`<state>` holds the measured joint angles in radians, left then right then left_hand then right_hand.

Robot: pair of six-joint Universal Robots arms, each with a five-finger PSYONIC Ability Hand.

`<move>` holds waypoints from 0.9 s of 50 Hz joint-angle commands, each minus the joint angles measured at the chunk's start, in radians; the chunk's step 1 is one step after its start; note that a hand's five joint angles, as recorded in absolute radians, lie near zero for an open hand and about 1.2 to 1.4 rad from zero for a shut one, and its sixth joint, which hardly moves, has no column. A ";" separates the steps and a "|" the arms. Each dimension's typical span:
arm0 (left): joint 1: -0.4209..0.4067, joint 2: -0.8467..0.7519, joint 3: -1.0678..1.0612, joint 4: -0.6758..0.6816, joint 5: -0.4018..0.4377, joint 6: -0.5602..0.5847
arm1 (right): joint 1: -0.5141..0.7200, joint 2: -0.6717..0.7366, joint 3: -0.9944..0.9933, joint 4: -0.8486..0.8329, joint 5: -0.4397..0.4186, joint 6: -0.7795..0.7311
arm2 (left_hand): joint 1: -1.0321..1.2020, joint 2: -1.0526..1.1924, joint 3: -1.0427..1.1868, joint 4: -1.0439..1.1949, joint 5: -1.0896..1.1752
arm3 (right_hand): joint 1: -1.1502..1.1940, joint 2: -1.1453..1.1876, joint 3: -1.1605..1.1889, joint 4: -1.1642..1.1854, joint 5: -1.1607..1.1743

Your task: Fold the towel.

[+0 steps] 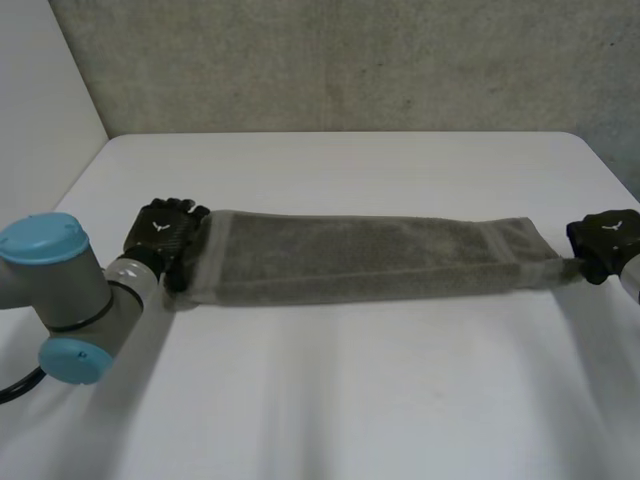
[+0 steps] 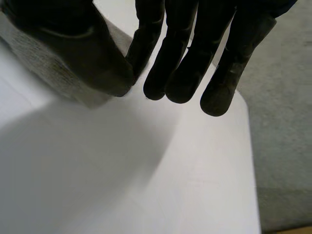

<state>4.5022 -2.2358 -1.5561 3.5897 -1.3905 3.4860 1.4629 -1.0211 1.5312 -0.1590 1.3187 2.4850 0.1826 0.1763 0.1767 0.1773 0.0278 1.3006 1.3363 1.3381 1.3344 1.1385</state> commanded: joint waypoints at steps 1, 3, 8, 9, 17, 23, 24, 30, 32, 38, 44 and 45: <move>-0.012 0.042 -0.039 -0.009 0.002 -0.004 | -0.055 -0.028 -0.013 0.001 0.028 -0.046 | 0.010 0.017 0.016 0.016 -0.009 | 0.096 0.060 0.058 0.062 0.083; -0.018 0.065 -0.055 -0.009 0.004 -0.004 | -0.064 -0.028 -0.013 0.002 0.030 -0.054 | 0.010 0.017 0.016 0.016 -0.009 | 0.096 0.060 0.058 0.062 0.083; -0.052 0.102 -0.082 -0.009 0.005 -0.030 | -0.064 -0.028 -0.013 0.002 0.033 -0.063 | 0.004 0.011 0.010 0.010 -0.015 | 0.096 0.060 0.058 0.062 0.083; -0.058 0.114 -0.090 -0.011 0.005 -0.045 | -0.064 -0.028 -0.013 0.002 0.033 -0.061 | 0.002 0.008 0.007 0.007 -0.018 | 0.096 0.060 0.058 0.062 0.083; -0.066 0.150 -0.114 -0.009 0.010 -0.097 | -0.062 -0.039 0.006 0.007 0.022 -0.043 | -0.001 0.005 0.005 0.004 -0.021 | 0.096 0.060 0.058 0.062 0.083; -0.052 0.151 -0.111 -0.006 0.005 -0.099 | -0.055 -0.086 0.043 0.044 -0.079 -0.018 | 0.002 0.008 0.007 0.007 -0.018 | -0.934 -0.970 -0.971 -0.968 -0.946; -0.052 0.151 -0.111 -0.006 0.005 -0.099 | -0.053 -0.086 0.050 0.044 -0.126 -0.014 | 0.002 0.008 0.007 0.007 -0.018 | -0.934 -0.969 -0.971 -0.968 -0.946; -0.034 0.153 -0.116 -0.005 0.008 -0.102 | -0.050 -0.080 0.059 0.056 -0.222 -0.003 | -0.001 0.005 0.004 0.004 -0.021 | -0.934 -0.969 -0.971 -0.968 -0.946; -0.031 0.153 -0.119 -0.005 0.010 -0.102 | -0.052 -0.057 0.058 0.081 -0.234 -0.003 | -0.001 0.005 0.004 0.004 -0.021 | -0.931 -0.967 -0.968 -0.965 -0.943; -0.029 0.150 -0.124 -0.003 0.013 -0.102 | -0.036 -0.008 0.043 0.104 -0.239 -0.005 | -0.001 0.005 0.004 0.004 -0.021 | -0.893 -0.928 -0.930 -0.927 -0.905; -0.031 0.150 -0.125 -0.003 0.014 -0.102 | -0.036 0.015 0.041 0.101 -0.242 -0.005 | -0.001 0.005 0.004 0.004 -0.021 | -0.822 -0.858 -0.860 -0.856 -0.835; -0.031 0.150 -0.125 -0.003 0.015 -0.102 | -0.036 0.024 0.038 0.098 -0.243 -0.003 | -0.001 0.005 0.004 0.004 -0.021 | -0.802 -0.838 -0.839 -0.836 -0.814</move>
<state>4.4736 -2.0860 -1.6801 3.5861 -1.3774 3.3839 1.4243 -1.0272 1.5760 -0.0565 1.0741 2.4803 0.1785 0.1711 0.1716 0.1715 0.0273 0.4382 0.4276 0.4326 0.4385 0.2667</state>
